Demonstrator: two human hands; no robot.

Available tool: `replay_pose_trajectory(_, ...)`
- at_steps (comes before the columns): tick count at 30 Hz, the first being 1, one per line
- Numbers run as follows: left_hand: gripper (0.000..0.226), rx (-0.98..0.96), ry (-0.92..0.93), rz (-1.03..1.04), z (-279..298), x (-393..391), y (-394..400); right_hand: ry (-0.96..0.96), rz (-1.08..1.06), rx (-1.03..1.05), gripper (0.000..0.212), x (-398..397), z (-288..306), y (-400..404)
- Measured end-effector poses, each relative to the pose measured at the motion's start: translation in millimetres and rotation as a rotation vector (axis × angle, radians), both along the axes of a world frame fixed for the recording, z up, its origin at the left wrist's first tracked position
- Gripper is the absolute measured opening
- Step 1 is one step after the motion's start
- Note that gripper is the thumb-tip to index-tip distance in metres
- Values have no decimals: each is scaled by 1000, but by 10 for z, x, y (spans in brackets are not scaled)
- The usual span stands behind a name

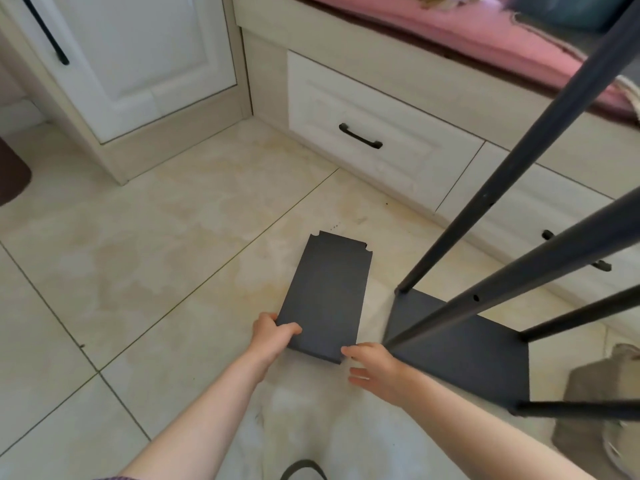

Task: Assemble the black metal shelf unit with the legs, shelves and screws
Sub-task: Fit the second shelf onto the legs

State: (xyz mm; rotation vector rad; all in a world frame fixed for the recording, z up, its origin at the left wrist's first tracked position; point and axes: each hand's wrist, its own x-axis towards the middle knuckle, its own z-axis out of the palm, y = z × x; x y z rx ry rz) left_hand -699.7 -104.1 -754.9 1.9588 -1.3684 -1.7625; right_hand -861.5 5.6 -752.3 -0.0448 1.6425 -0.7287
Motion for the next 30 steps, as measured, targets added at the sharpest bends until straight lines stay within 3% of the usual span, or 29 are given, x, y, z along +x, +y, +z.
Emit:
replay_pose_trajectory(3, 51, -3, 34, 107, -21, 17, -62, -42, -133, -64, 35, -4, 56, -6)
replay_pose_trajectory(7, 10, 67, 177, 224, 174, -6, -93, -140, -280, -153, 28, -23, 265, -56)
replay_pose_trajectory(12, 11, 131, 342, 281, 413, 36, -145, -252, -340, -207, 33, 4, 626, -161)
replay_pose_trajectory(16, 19, 146, 443, 335, 723, 106, -152, -272, -311, -226, 38, 7, 1023, -213)
replay_pose_trajectory(22, 16, 234, 735, 350, 1385, 308, -91, -163, -207, -332, 39, 72, 1759, -230)
replay_pose_trajectory(26, 19, 110, 760, 284, 2043, 367, -25, -180, -133, -444, 20, 89, 2436, -115)
replay_pose_trajectory(30, 21, -52, 731, 259, 2821, 390, 68, -259, -74, -564, 31, 61, 3160, 72)
